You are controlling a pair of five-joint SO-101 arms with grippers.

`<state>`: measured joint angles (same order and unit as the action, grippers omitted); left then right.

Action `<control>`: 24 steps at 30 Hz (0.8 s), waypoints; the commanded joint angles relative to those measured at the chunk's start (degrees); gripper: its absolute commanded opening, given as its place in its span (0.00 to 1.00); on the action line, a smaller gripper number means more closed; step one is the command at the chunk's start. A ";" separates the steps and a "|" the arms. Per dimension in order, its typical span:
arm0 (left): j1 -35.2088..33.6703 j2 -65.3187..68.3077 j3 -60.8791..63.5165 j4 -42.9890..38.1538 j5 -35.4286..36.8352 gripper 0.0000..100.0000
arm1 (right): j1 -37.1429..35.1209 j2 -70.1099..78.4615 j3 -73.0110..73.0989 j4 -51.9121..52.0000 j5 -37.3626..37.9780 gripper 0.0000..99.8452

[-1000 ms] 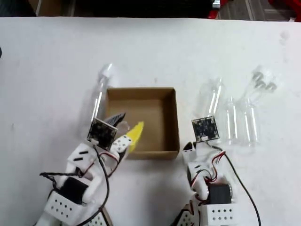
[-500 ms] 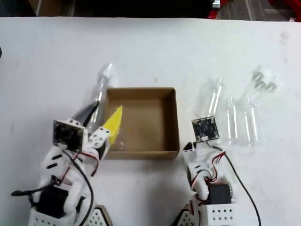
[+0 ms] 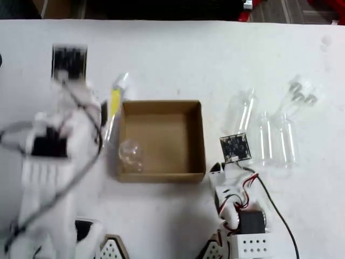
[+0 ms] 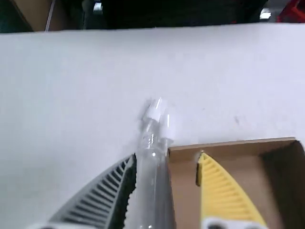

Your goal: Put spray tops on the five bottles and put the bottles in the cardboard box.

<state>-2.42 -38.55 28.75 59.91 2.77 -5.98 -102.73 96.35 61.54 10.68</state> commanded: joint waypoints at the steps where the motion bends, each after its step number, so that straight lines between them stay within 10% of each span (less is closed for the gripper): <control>1: -5.49 26.86 -24.44 8.70 -5.71 0.19 | 0.75 -0.40 0.53 0.22 -0.18 0.01; 24: -5.76 93.41 -98.55 39.30 -8.88 0.20 | 0.66 -0.40 0.53 0.22 -0.18 0.01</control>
<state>-8.22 50.95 -59.69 97.01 -5.93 -5.98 -102.73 96.35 61.54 10.68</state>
